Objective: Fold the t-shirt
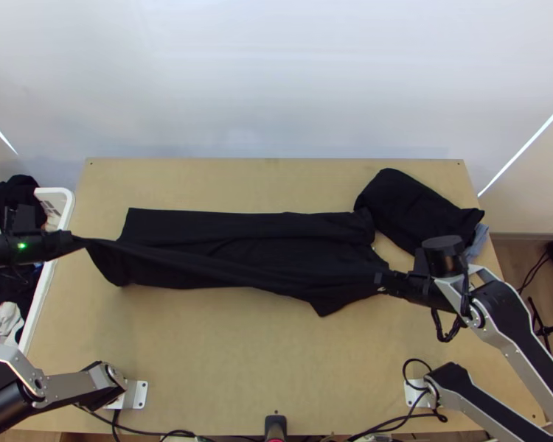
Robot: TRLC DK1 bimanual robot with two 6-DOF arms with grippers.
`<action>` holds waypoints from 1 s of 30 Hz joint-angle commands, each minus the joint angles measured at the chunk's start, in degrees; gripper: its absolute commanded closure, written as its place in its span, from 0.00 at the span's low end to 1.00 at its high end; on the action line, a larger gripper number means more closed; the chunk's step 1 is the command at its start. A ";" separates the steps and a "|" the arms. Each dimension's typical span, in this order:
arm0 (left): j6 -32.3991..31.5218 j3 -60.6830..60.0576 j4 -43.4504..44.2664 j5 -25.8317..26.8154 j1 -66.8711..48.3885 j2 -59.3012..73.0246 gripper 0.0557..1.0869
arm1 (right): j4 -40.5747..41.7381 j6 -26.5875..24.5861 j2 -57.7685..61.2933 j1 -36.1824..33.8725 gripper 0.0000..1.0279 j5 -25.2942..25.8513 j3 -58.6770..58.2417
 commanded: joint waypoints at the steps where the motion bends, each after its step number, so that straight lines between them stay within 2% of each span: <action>1: -3.32 1.76 1.33 0.20 -0.01 0.75 0.96 | -0.03 0.40 0.27 -0.10 0.97 0.13 2.04; 6: -2.71 -2.89 2.73 0.02 -0.54 0.31 0.96 | 4.72 0.75 3.52 -0.02 0.97 0.04 -7.72; 8: -3.15 -4.04 3.35 0.02 -1.24 -0.39 0.96 | 10.96 0.84 5.45 -0.02 0.97 0.04 -11.15; 12: -3.85 -4.74 3.61 0.02 -2.04 -1.01 0.96 | 20.80 1.10 13.63 -0.45 0.97 0.22 -12.20; 16: -3.76 -4.21 3.61 0.02 -2.21 -1.53 0.96 | 25.37 1.72 19.52 -2.65 0.97 0.30 -11.59; 17: -3.67 -4.13 3.52 -0.07 -2.12 -1.71 0.96 | 25.64 1.72 19.87 -3.09 0.95 0.30 -11.41; 18: -3.59 -4.04 3.52 -0.07 -1.95 -1.80 0.96 | 25.64 1.63 19.60 -3.00 0.85 0.30 -11.50; 20: -3.06 -4.13 3.44 -0.07 -1.16 -1.97 0.96 | 25.28 1.19 17.41 -3.09 0.59 0.30 -11.85; 21: -2.62 -4.13 3.26 -0.07 -0.63 -2.06 0.96 | 24.32 1.02 15.83 -3.18 0.54 0.30 -12.11; 27: -0.25 -5.27 2.64 -0.07 1.92 -1.71 0.96 | 16.93 0.84 5.54 -3.44 0.54 0.30 -12.99; 30: -0.07 -5.88 2.64 0.02 1.92 -1.62 0.96 | 15.79 1.02 3.78 -3.18 0.54 0.30 -13.78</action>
